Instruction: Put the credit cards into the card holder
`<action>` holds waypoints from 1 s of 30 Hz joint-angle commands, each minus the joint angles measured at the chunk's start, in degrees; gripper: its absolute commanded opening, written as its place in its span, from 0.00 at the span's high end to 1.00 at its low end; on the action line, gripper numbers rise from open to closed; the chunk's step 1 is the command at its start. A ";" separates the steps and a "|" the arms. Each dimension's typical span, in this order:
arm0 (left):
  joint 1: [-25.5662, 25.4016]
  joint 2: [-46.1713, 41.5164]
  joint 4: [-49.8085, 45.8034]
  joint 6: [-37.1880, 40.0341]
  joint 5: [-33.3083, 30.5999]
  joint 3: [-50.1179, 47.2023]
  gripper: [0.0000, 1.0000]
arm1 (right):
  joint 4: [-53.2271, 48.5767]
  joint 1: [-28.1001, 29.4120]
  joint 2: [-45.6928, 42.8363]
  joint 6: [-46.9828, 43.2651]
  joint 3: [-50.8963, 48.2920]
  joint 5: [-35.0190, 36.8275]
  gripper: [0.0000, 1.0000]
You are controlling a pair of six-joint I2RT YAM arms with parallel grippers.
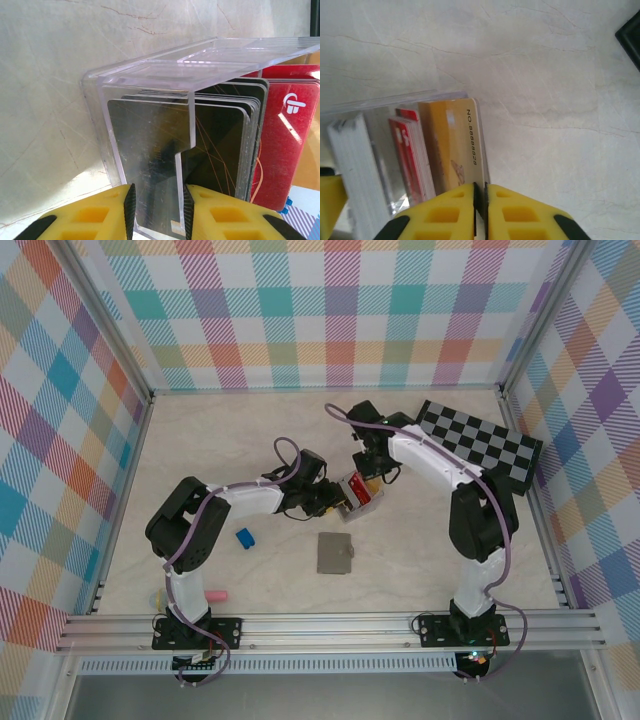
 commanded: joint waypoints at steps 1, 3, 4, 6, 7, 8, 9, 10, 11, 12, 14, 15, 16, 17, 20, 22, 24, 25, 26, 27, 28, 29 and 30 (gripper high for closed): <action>0.67 0.34 -3.70 0.81 -0.74 -1.35 0.68 | -2.88 -0.14 -3.99 2.90 1.62 -3.41 0.93; 0.67 0.02 -3.45 0.81 -0.56 -1.26 0.68 | -2.66 -0.15 -5.81 4.95 1.08 -6.41 0.96; 0.67 -0.22 -3.43 0.87 -0.48 -1.20 0.68 | -2.52 -0.15 -6.65 6.08 0.70 -7.32 0.96; 0.67 -0.78 -3.37 1.15 -0.20 -1.01 0.68 | -2.34 -0.21 -8.59 9.13 -0.24 -8.86 0.99; 0.67 -1.14 -3.28 1.27 -0.05 -1.00 0.68 | -2.69 0.20 -9.56 11.29 -0.57 -7.60 1.00; 0.67 -1.51 -3.19 1.38 0.04 -0.92 0.67 | -3.83 0.86 -10.17 13.47 -0.39 -5.07 1.00; 0.60 -2.04 -3.12 1.53 0.30 -0.87 0.67 | -6.31 2.07 -10.80 17.91 0.27 -0.40 1.00; 0.60 -2.59 -3.07 1.73 0.35 -0.83 0.66 | -8.33 3.34 -11.40 22.50 0.66 3.44 1.00; 0.58 -3.12 -3.24 1.83 0.28 -0.82 0.65 | -8.79 4.81 -12.21 25.17 0.23 6.07 0.99; 0.58 -4.05 -3.55 2.05 -0.01 -0.89 0.64 | -8.58 6.61 -13.26 27.03 -0.77 8.34 1.00; 0.60 -6.31 -4.65 2.50 -1.37 -1.16 0.61 | -9.16 8.43 -14.75 32.46 -2.67 10.58 1.00; 0.59 -7.92 -4.76 2.71 -2.02 -1.69 0.60 | -8.32 9.04 -15.74 34.26 -4.26 10.20 1.00; 0.59 -9.26 -4.82 2.88 -2.38 -2.30 0.58 | -6.59 9.91 -16.87 34.96 -5.84 9.27 1.00; 0.58 -11.02 -5.03 2.99 -2.90 -2.97 0.56 | -3.66 10.77 -18.30 34.99 -8.10 7.08 1.00; 0.58 -16.41 -7.99 3.26 -5.60 -5.93 0.56 | 3.44 13.39 -22.49 37.57 -14.92 0.86 1.00; 0.58 -20.49 -10.98 2.91 -8.61 -9.04 0.56 | 6.25 15.63 -24.01 39.53 -18.31 -1.66 1.00; 0.60 -25.06 -13.21 2.68 -10.76 -12.90 0.55 | 8.37 18.33 -24.44 41.64 -21.11 -3.06 1.00; 0.58 -26.57 -14.11 2.45 -11.36 -14.34 0.53 | 8.77 19.49 -24.29 43.25 -22.04 -2.99 1.00; 0.58 -28.29 -15.72 2.45 -11.68 -15.61 0.52 | 10.01 20.56 -24.19 44.52 -23.42 -3.49 1.00; 0.58 -29.58 -16.70 2.70 -11.47 -16.75 0.52 | 11.63 21.37 -23.97 45.38 -24.75 -4.68 1.00; 0.58 -30.45 -16.93 2.88 -10.99 -17.54 0.51 | 12.49 22.06 -23.69 46.42 -25.65 -5.12 1.00; 0.58 -31.32 -17.05 2.90 -10.49 -18.41 0.51 | 13.49 22.79 -23.28 47.30 -26.55 -5.37 1.00; 0.60 -32.04 -16.90 2.89 -10.02 -19.25 0.50 | 14.31 23.44 -22.77 47.82 -27.23 -5.77 1.00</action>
